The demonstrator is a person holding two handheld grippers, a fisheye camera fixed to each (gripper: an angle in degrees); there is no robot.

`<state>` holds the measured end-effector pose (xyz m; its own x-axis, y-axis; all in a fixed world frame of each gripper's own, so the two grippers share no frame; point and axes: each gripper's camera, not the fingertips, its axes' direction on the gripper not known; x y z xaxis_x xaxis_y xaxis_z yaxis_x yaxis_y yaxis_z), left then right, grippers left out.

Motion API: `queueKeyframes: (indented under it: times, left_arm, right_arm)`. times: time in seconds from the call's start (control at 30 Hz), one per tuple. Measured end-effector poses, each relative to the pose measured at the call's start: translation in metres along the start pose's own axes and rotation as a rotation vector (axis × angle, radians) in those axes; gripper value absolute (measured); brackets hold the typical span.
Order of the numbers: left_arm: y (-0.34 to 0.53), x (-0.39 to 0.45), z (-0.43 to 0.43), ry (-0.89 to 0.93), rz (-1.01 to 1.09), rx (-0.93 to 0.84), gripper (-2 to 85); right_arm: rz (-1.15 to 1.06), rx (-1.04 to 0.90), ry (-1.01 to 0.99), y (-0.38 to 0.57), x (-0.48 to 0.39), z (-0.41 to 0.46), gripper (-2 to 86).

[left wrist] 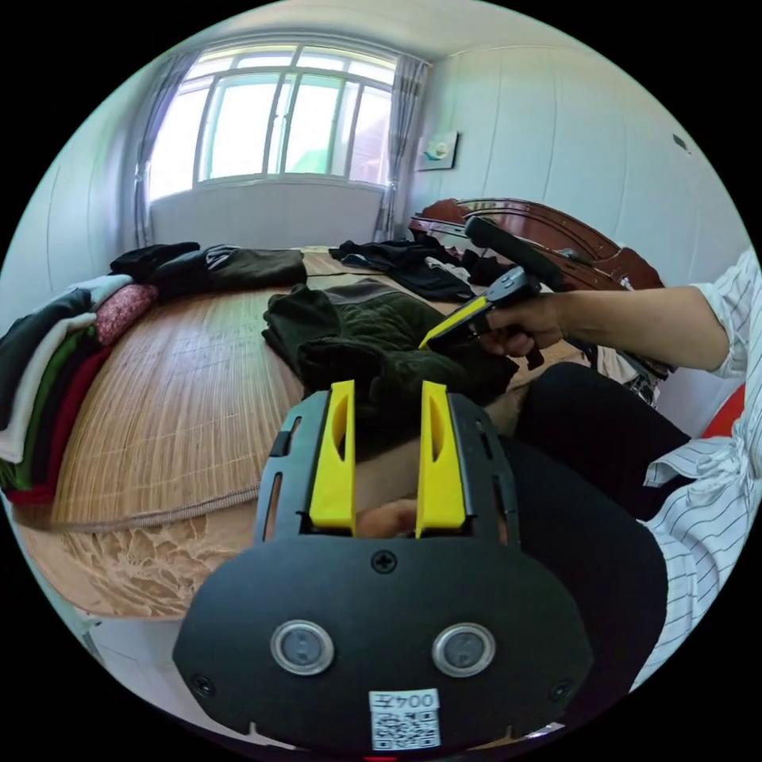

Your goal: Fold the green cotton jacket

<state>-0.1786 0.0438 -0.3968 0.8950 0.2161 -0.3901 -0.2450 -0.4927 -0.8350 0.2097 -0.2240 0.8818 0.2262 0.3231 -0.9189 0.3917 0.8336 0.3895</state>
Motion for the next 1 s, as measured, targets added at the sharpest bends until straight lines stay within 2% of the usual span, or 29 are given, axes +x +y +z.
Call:
queueKeyframes:
  times: [0.2,0.27,0.33,0.53,0.7,0.83,1.0]
  left_arm:
    - [0.013,-0.036,0.03,0.115,-0.03,0.003,3.8]
    - [0.041,-0.042,0.065,0.03,0.023,-0.164,3.0]
    - [0.061,-0.051,0.068,0.04,-0.051,-0.095,2.6]
    - [0.063,-0.059,0.051,-0.033,-0.143,-0.057,2.0]
    - [0.066,-0.09,-0.005,-0.156,-0.297,0.043,2.2]
    - [0.018,-0.085,-0.023,-0.109,-0.302,0.197,2.0]
    - [-0.079,-0.074,0.056,0.026,-0.267,0.219,0.7]
  right_arm:
    - [0.018,-0.007,-0.023,0.012,0.009,-0.02,-0.6]
    - [0.031,-0.002,-0.04,0.019,0.016,-0.029,-0.5]
    - [0.04,0.007,-0.047,0.025,0.02,-0.035,-0.5]
    - [0.05,0.049,-0.062,0.05,0.039,-0.062,-0.5]
    - [0.073,0.201,-0.169,0.092,0.075,-0.104,-0.7]
    - [0.24,0.372,-0.33,0.137,0.126,-0.15,-0.7]
    - [0.358,0.419,-0.528,0.154,0.169,-0.169,-0.7]
